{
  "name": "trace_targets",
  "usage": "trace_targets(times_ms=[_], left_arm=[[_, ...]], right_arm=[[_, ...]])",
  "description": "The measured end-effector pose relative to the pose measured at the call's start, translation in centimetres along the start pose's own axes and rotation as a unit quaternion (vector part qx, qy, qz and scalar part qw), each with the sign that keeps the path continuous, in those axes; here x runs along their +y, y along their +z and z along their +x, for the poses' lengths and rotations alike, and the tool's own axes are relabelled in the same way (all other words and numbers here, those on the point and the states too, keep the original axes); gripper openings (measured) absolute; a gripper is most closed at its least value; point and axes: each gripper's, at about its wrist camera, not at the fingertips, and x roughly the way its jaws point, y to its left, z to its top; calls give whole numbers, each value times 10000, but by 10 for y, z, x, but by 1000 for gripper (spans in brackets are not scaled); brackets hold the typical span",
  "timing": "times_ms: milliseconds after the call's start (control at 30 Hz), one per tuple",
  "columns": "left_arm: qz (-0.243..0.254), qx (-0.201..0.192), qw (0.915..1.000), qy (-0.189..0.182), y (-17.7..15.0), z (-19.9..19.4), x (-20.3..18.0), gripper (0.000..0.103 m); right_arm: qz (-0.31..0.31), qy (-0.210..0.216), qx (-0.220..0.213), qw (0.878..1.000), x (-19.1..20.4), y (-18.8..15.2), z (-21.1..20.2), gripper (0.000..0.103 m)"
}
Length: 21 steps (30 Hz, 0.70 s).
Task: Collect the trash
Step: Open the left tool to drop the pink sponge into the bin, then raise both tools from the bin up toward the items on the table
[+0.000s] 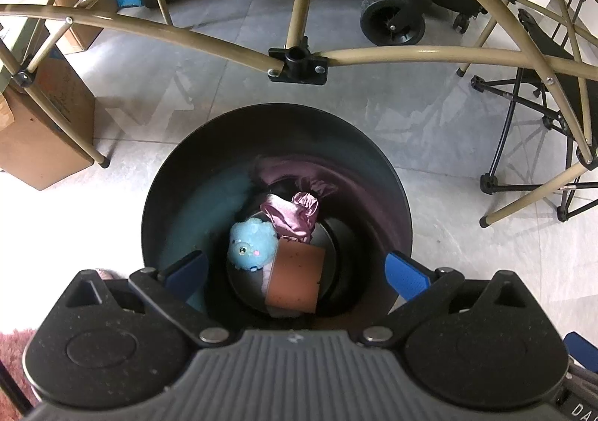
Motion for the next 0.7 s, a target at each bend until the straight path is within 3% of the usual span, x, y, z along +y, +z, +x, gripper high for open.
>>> trace_targets(times_ms=[267, 700], left_arm=[[56, -185, 9997, -116, -1, -17, 0, 103], [114, -1358, 9905, -178, -3, -77, 3, 103]], right_arm=[[18, 61, -92, 9999, 1, 2, -5, 96], [-150, 290, -855, 9958, 3, 10, -39, 96]])
